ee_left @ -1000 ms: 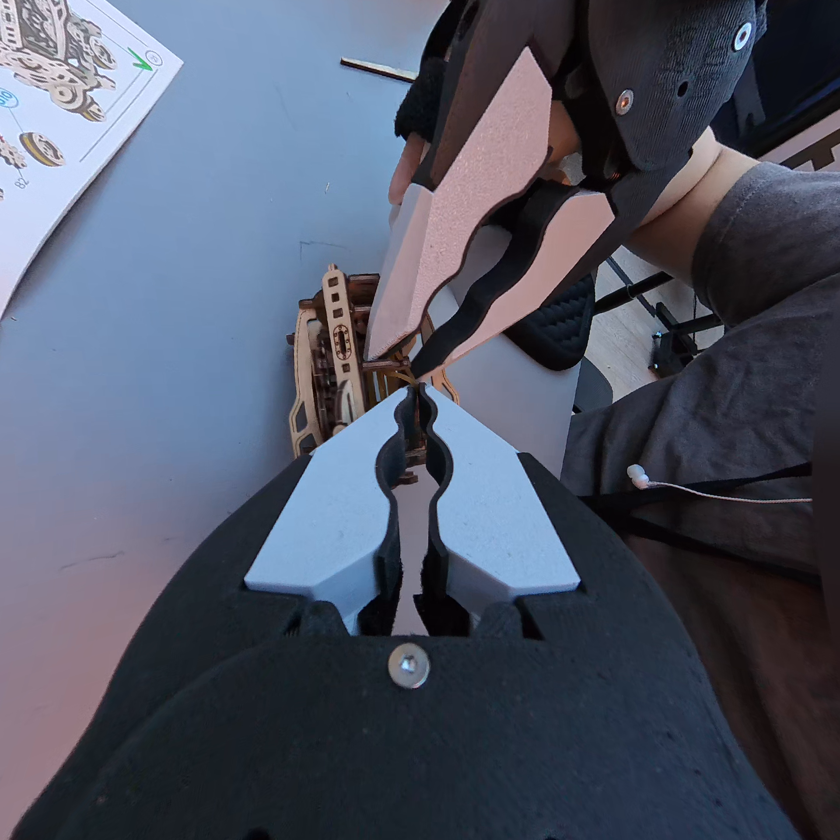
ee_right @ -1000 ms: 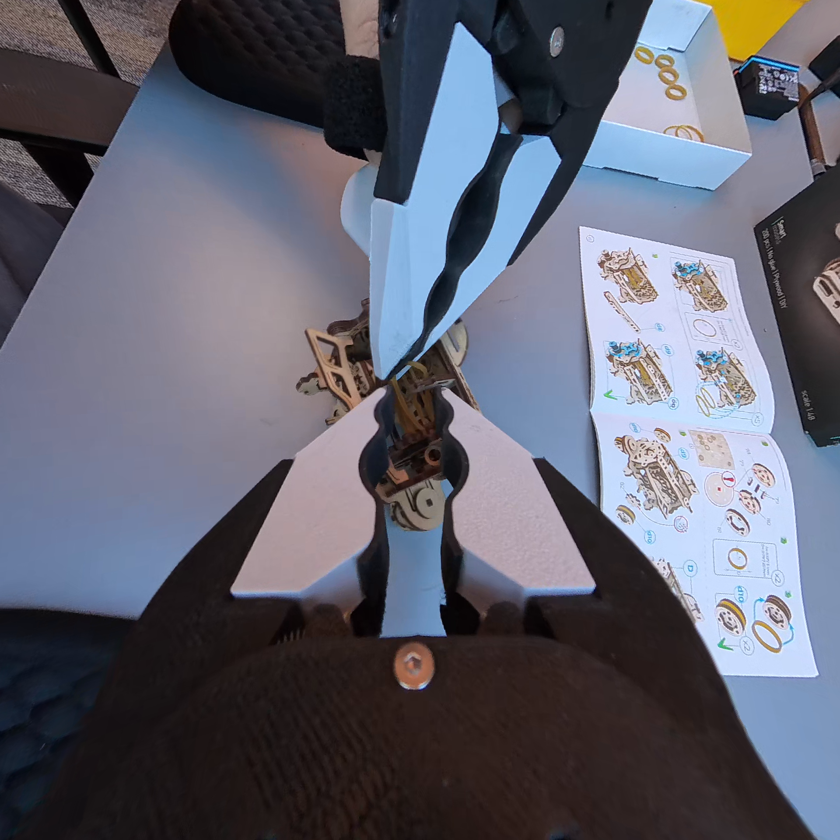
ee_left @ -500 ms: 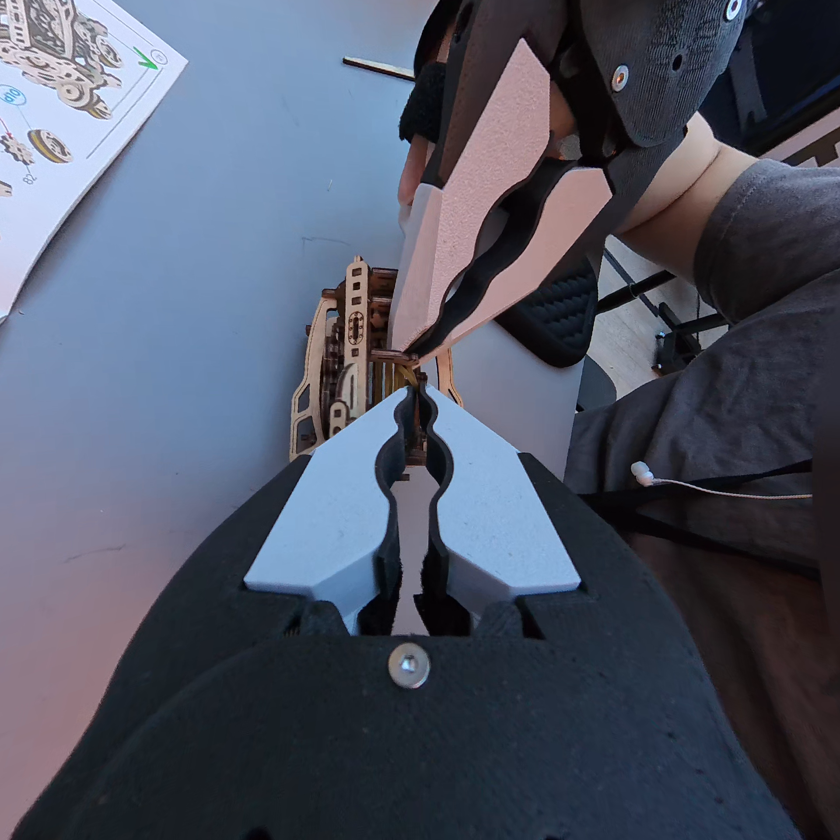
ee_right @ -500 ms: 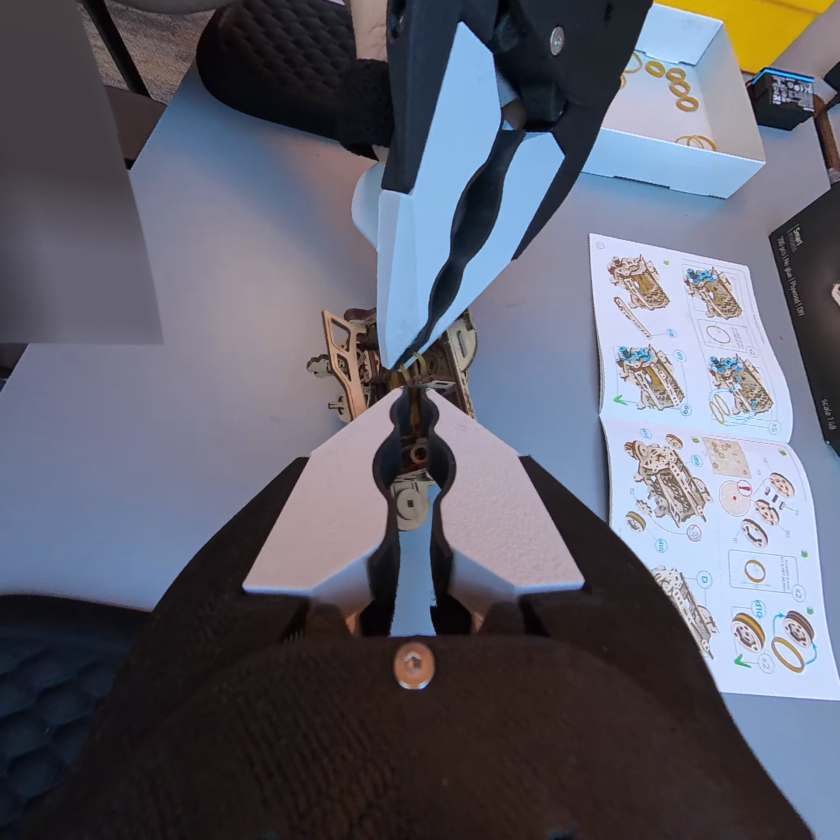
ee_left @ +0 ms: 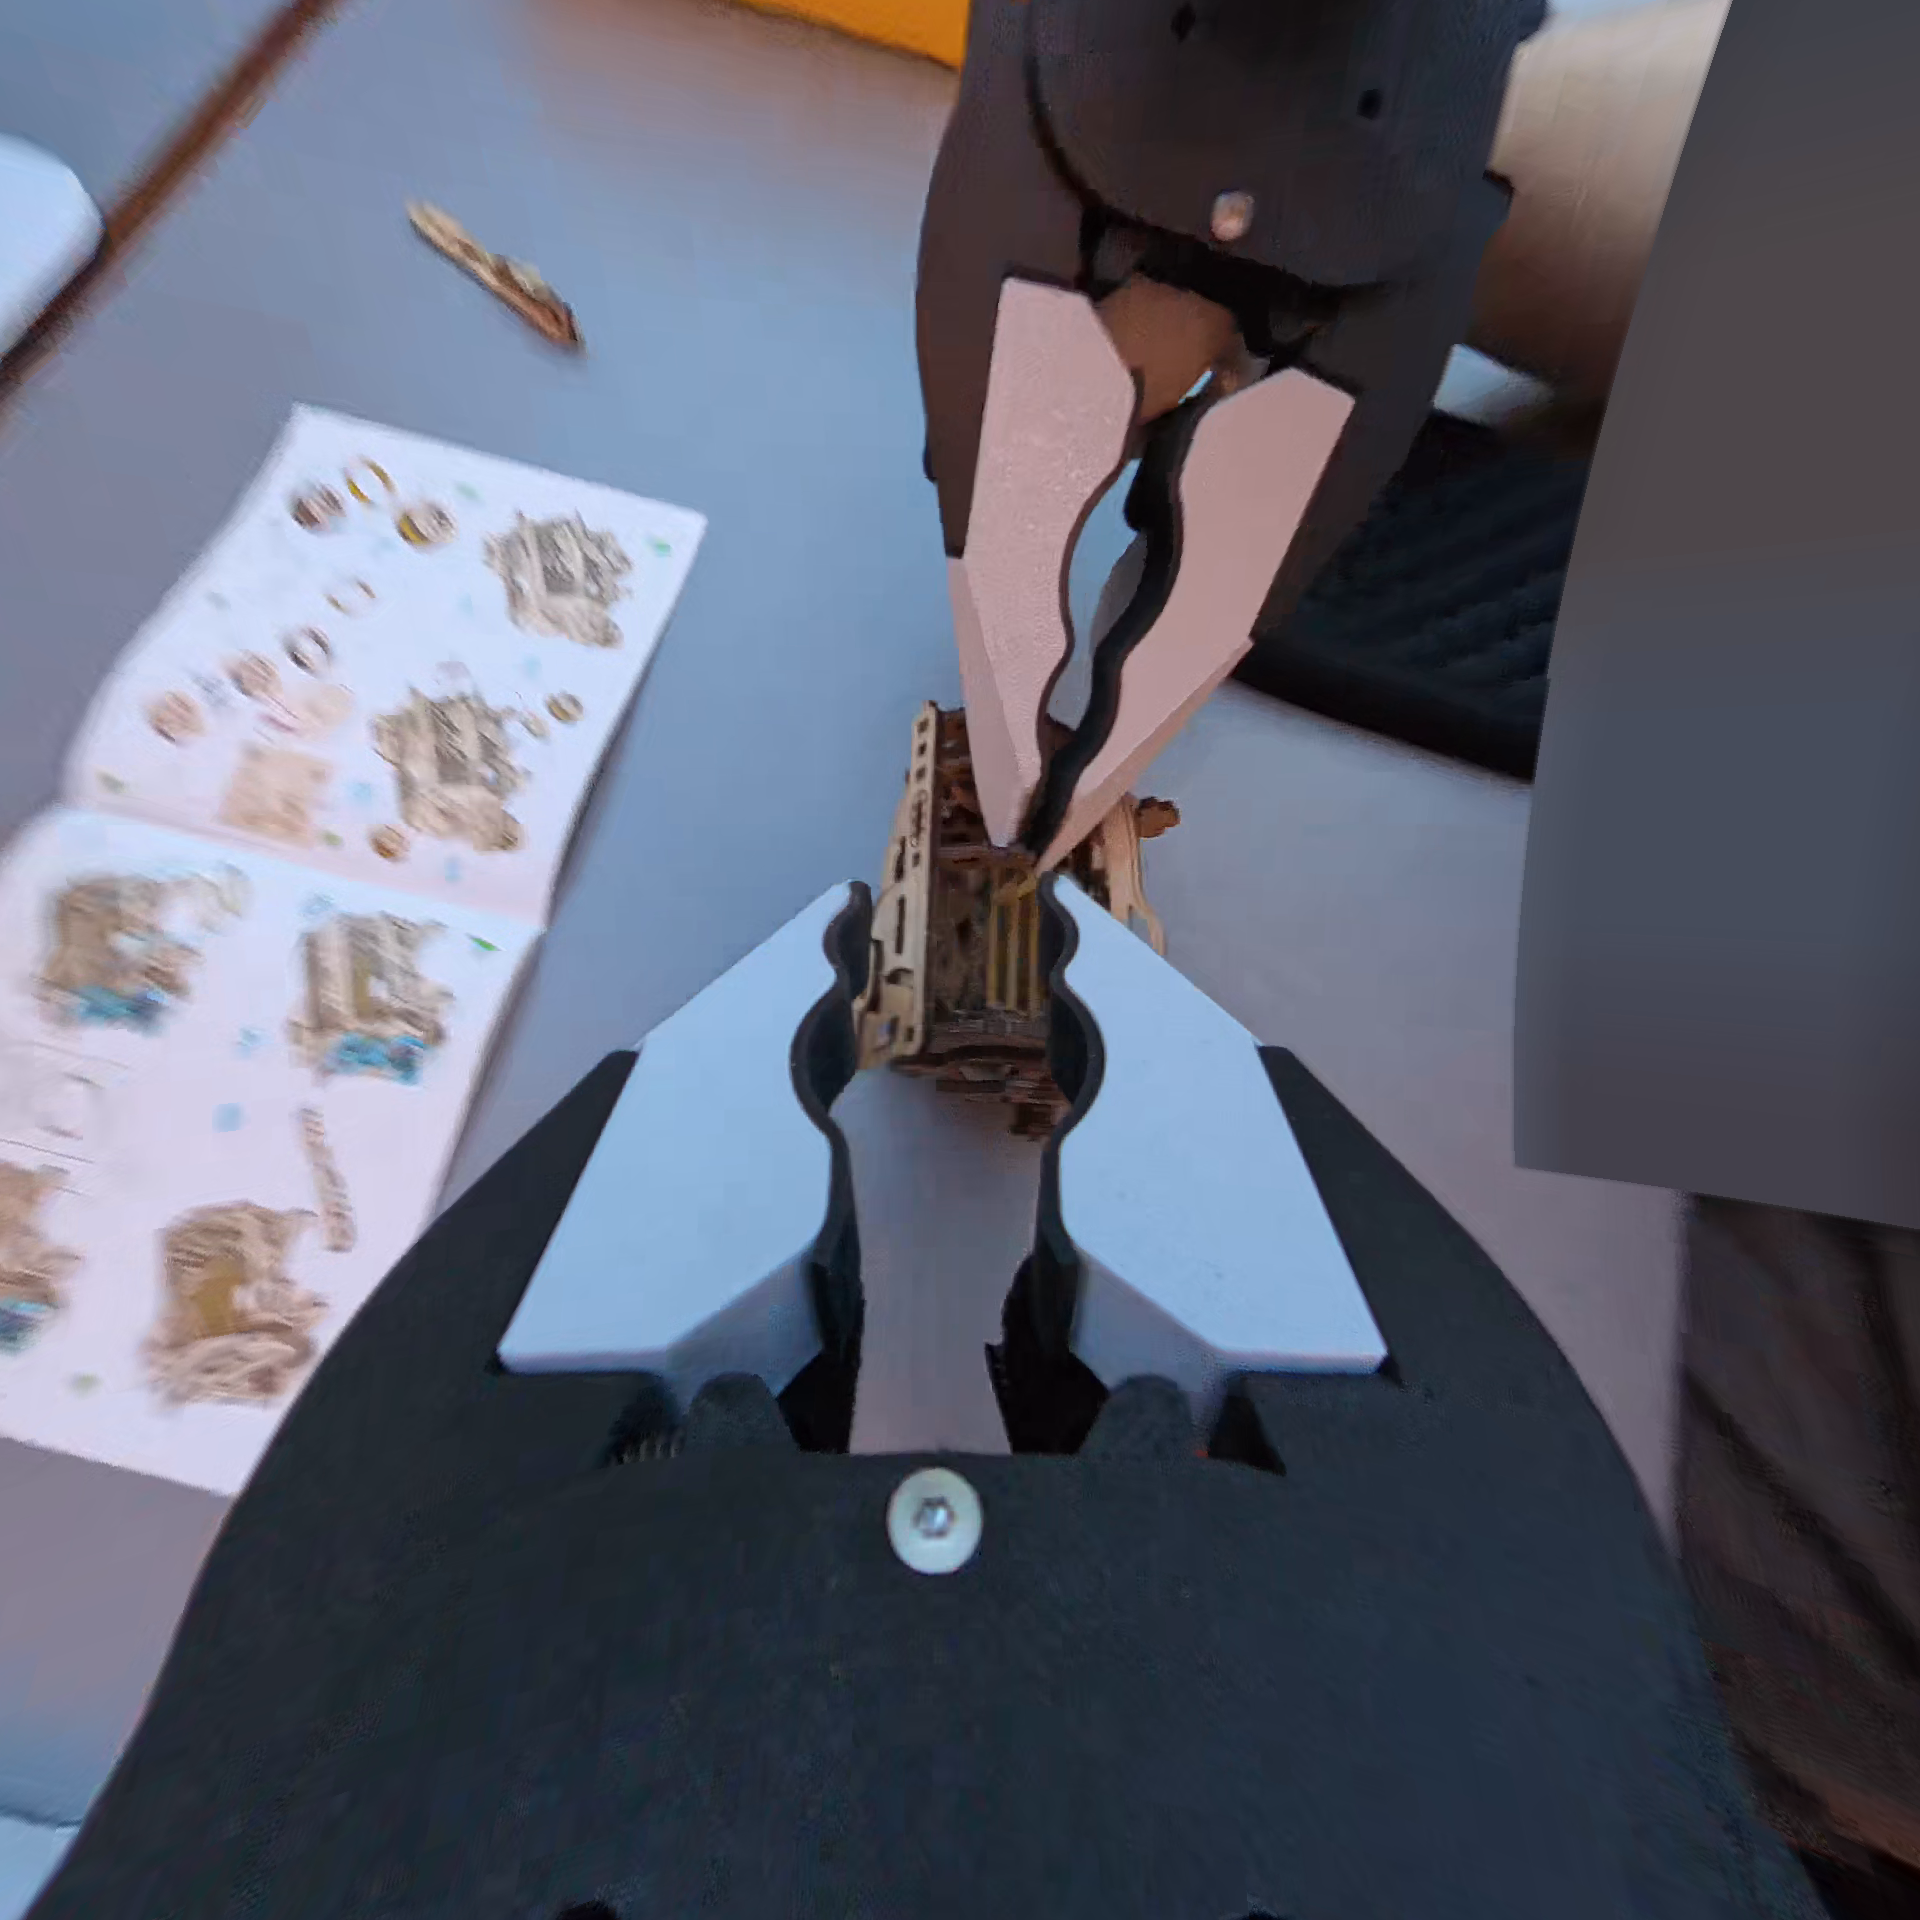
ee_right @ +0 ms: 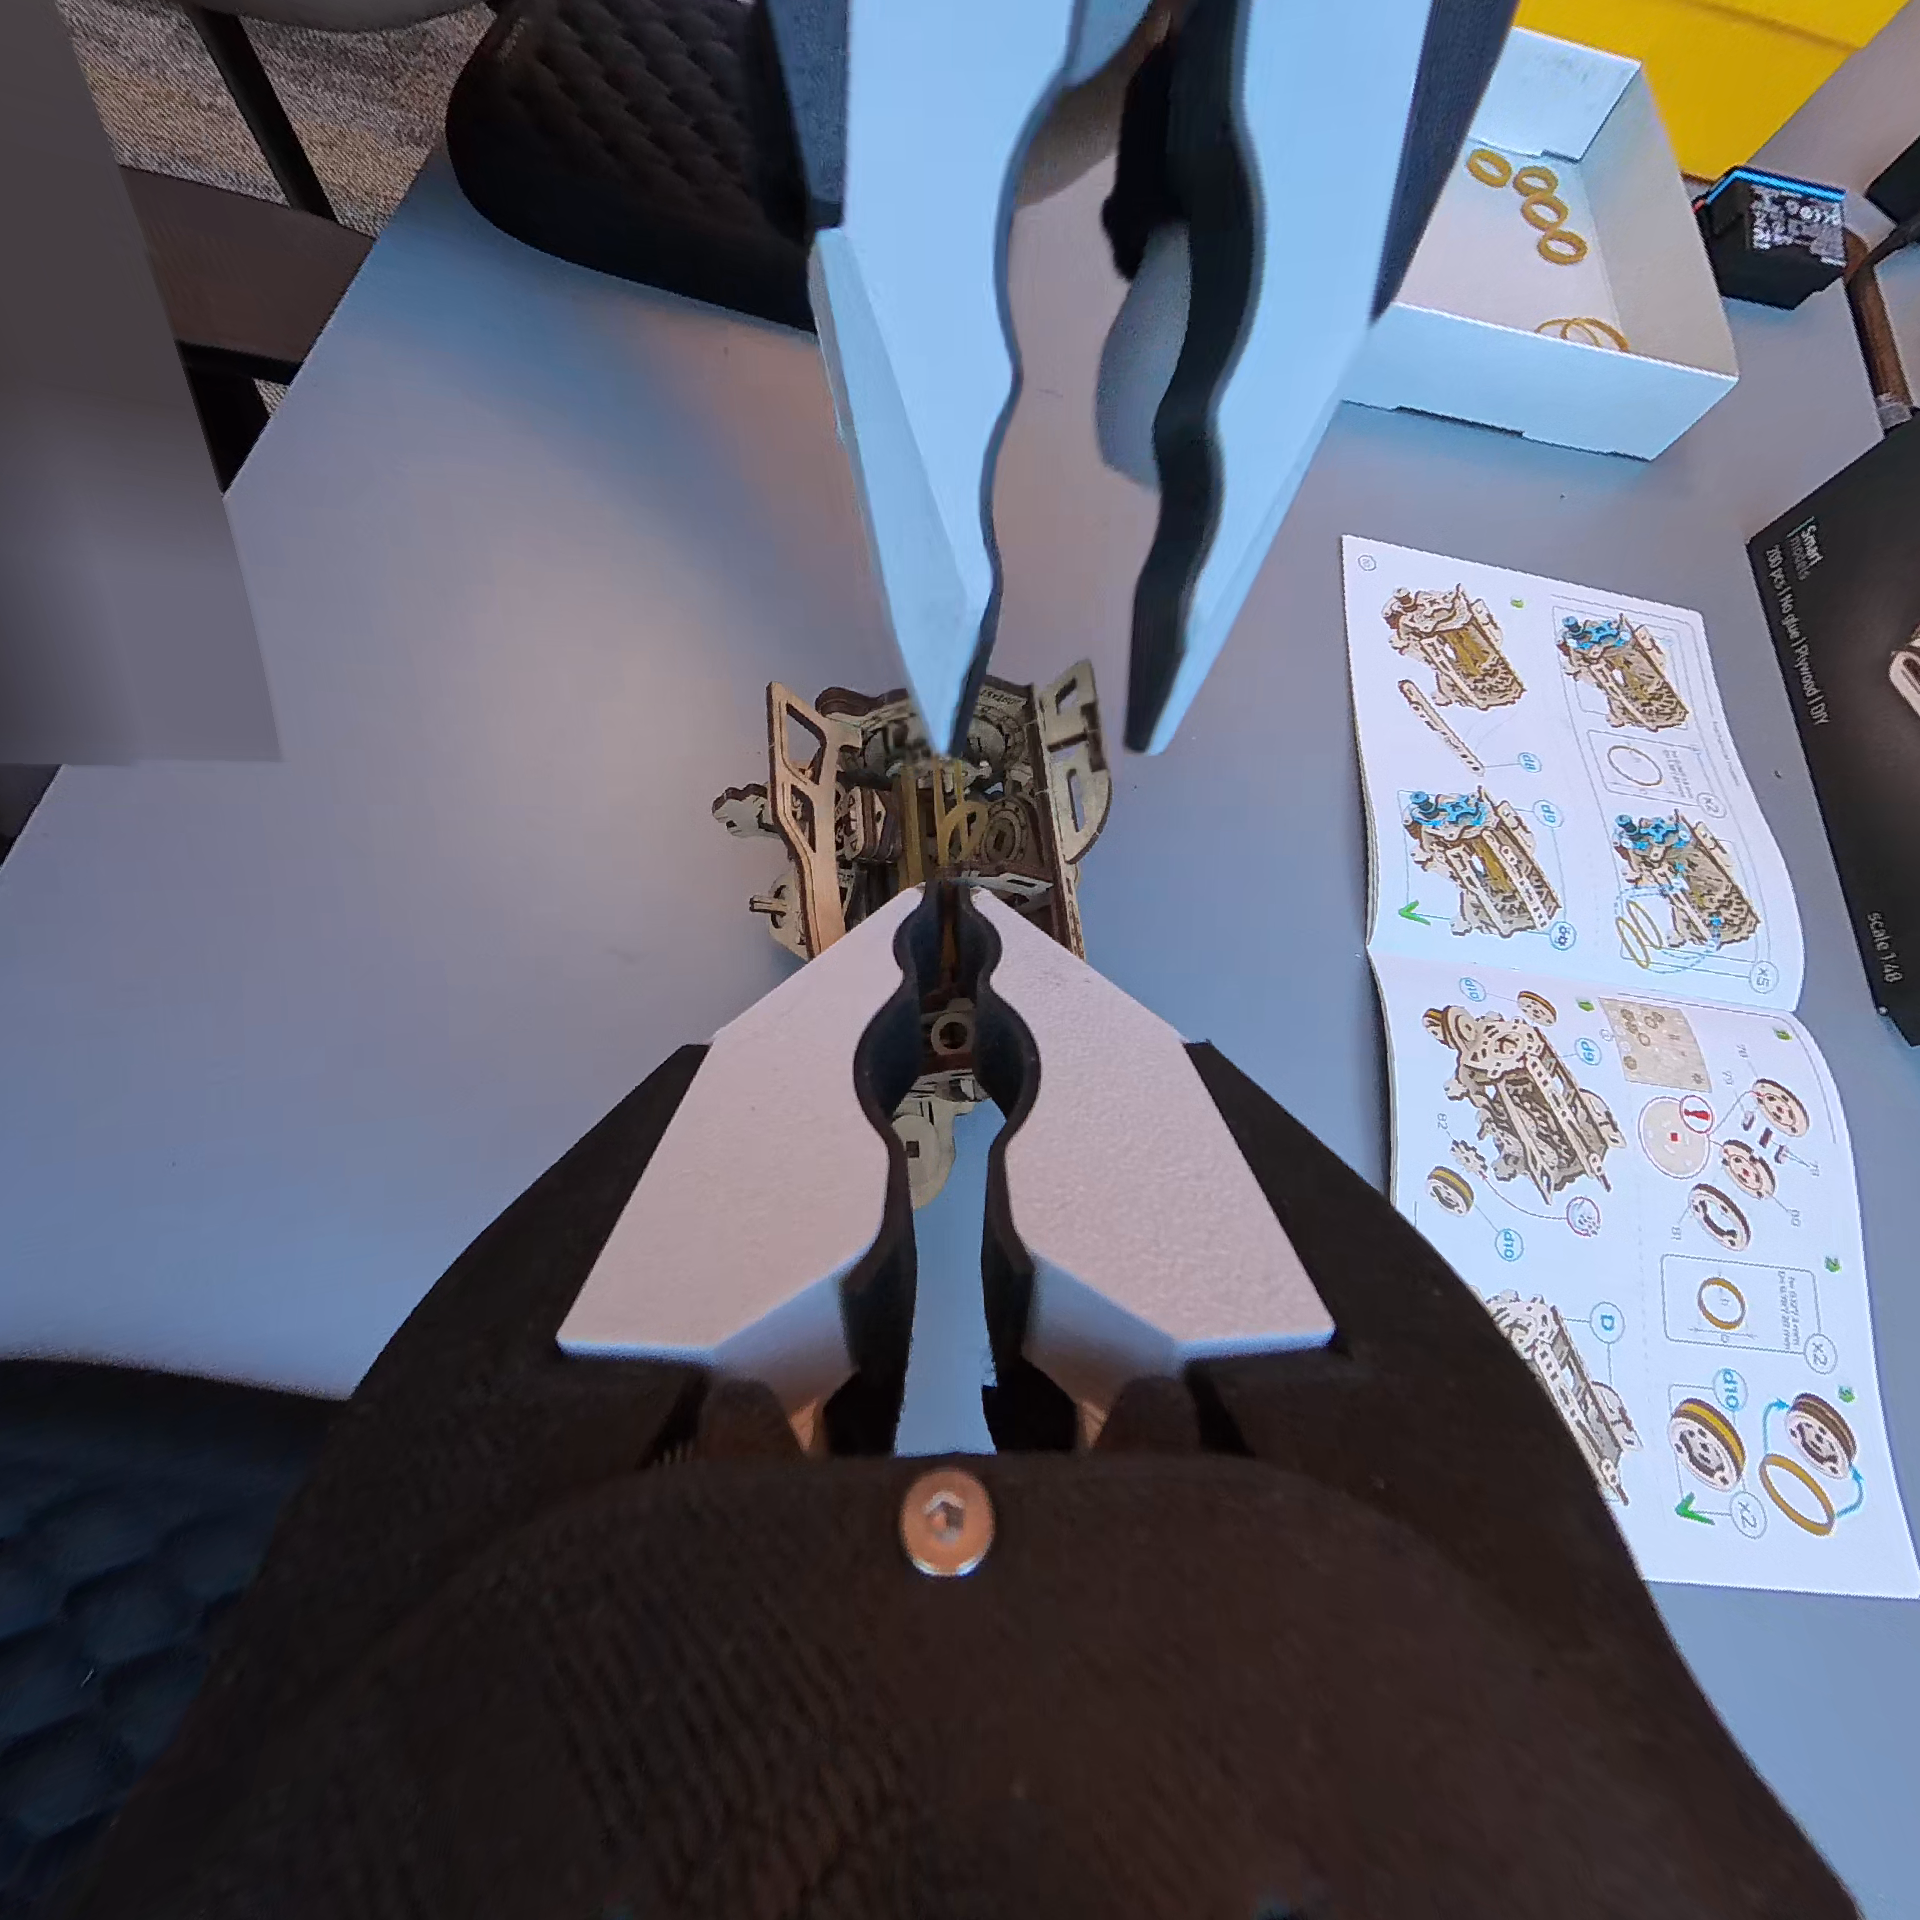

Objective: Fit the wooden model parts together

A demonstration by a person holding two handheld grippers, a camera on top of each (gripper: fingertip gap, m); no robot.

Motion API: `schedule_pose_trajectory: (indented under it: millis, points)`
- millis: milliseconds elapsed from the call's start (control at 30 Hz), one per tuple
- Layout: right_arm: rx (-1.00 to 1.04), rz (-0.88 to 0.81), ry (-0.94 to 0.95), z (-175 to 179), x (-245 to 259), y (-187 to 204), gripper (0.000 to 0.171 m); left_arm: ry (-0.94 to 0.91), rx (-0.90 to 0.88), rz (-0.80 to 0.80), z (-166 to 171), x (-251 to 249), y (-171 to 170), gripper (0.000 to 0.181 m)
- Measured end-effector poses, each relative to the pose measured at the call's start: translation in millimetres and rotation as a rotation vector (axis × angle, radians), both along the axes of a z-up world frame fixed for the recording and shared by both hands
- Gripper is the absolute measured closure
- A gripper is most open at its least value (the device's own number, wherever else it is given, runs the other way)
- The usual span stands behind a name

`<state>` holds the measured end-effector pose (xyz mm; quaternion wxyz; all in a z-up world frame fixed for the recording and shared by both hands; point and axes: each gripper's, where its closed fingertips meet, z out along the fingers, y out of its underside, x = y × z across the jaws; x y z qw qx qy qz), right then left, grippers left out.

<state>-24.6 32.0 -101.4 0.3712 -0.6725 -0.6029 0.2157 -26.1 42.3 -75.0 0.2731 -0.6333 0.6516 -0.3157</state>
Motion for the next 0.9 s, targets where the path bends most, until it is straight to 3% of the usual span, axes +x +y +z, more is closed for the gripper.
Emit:
schedule_pose_trajectory:
  millis: [133, 333, 600, 900]
  points:
    - [0.001, 0.005, -0.004, 0.0, 0.0, -0.2, 0.171, -0.131, 0.316, -0.224, 16.9, -1.6, -21.0, 0.167]
    - [0.000, 0.009, -0.012, -0.1, 0.1, -0.7, 0.171, -0.043, 0.475, -0.341, 3.8, 1.1, -21.9, 0.170]
    - [0.004, 0.021, -0.021, 0.1, -0.4, -2.7, 0.171, 0.057, 0.464, -0.331, -18.1, 5.8, -15.1, 0.166]
    - [0.016, 0.022, -0.024, -0.3, -0.2, -2.1, 0.171, 0.061, 0.438, -0.327, -23.8, 4.7, -16.9, 0.181]
